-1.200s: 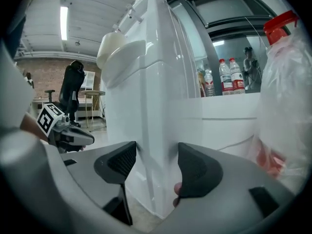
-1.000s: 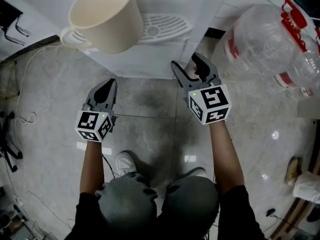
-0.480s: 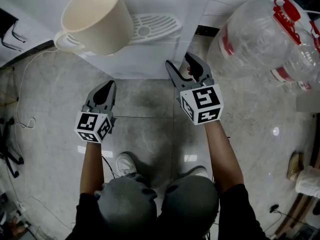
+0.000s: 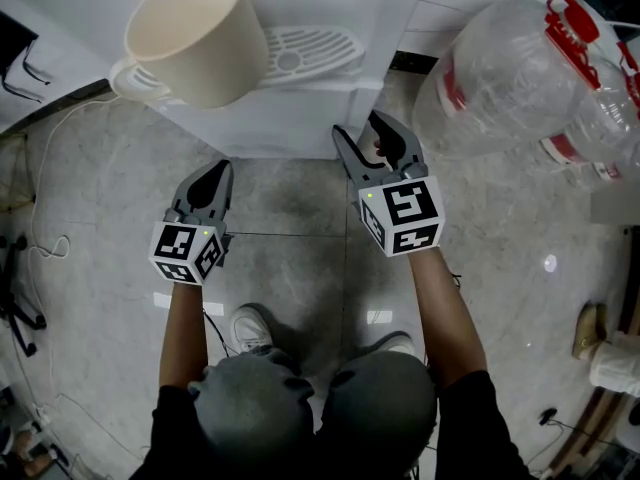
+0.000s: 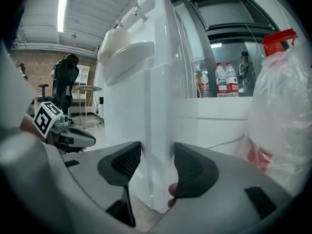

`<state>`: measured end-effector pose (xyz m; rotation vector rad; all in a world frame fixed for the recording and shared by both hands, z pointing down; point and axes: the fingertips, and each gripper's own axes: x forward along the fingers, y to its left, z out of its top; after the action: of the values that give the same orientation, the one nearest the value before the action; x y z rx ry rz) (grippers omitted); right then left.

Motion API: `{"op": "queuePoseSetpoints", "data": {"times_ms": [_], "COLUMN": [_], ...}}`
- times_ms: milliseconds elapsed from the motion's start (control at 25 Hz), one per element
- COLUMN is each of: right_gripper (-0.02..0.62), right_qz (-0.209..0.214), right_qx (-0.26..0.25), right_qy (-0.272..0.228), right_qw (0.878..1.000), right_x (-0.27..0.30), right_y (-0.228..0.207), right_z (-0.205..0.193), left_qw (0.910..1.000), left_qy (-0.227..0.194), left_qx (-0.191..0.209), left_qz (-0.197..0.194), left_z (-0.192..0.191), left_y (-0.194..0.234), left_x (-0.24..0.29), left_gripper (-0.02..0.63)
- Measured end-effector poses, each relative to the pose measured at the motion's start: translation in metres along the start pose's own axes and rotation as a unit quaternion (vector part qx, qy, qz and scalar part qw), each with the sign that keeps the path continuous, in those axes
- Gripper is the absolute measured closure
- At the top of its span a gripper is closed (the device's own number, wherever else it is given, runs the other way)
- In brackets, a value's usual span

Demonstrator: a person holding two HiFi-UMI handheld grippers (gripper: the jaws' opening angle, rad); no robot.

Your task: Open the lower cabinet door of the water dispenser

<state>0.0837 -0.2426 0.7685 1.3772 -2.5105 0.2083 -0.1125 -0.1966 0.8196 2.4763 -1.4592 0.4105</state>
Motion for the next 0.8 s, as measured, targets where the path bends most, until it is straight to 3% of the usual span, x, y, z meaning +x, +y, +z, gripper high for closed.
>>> {"op": "queuePoseSetpoints", "data": {"times_ms": [520,800], "right_gripper": [0.373,0.377], "right_qz": [-0.023,-0.032], "right_qx": [0.014,0.038], "right_qy": [0.002,0.047], "right_qw": [1.0,0.998], "right_x": [-0.012,-0.022], "right_y": [0.009,0.02], "right_z": [-0.004,-0.007], "left_qw": [0.9997,0.9964], "left_qy": [0.019,0.051], "left_qx": [-0.015,-0.066], "left_qz": [-0.006,-0.012], "left_z": [-0.003,0.009], "left_y": [-0.007,-0.022], "left_x": [-0.014,-0.035], "left_gripper": [0.588,0.588]}}
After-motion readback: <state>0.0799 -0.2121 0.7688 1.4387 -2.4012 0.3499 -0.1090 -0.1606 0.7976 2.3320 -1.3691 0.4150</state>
